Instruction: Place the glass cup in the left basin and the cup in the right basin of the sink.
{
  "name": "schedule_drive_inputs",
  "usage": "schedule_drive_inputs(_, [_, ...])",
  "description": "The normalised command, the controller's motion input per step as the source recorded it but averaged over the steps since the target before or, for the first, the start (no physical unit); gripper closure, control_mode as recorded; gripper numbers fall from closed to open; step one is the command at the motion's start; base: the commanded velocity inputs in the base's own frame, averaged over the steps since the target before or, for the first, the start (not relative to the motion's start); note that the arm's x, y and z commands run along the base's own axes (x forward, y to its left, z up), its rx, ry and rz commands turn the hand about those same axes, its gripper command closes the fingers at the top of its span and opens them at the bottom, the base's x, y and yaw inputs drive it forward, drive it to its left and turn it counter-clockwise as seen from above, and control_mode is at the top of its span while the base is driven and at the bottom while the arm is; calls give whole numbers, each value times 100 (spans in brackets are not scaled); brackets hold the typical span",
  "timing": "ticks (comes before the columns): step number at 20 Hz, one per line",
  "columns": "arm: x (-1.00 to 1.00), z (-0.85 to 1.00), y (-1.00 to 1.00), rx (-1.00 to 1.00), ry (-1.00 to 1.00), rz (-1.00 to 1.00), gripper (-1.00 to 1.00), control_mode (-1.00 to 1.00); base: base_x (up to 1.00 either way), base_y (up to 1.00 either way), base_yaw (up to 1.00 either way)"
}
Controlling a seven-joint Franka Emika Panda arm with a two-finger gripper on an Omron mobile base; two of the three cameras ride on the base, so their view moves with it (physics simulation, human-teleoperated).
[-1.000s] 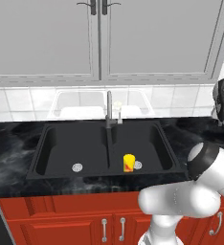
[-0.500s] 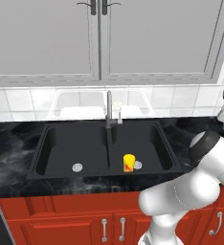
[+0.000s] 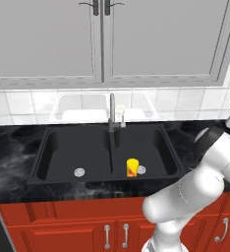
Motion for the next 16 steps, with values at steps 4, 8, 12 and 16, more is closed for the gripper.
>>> schedule_drive_inputs(4, [6, -19, -8, 0, 0, 0, -100, -100, 0, 0, 0])
schedule_drive_inputs(8, [9, -22, -5, 0, 0, 0, -100, -100, 0, 0, 0])
schedule_drive_inputs(12, [15, -21, -2, 0, 8, 0, -100, -100, 0, 0, 0])
schedule_drive_inputs(16, [17, -19, -8, 0, 10, 0, -100, -100, 0, 0, 0])
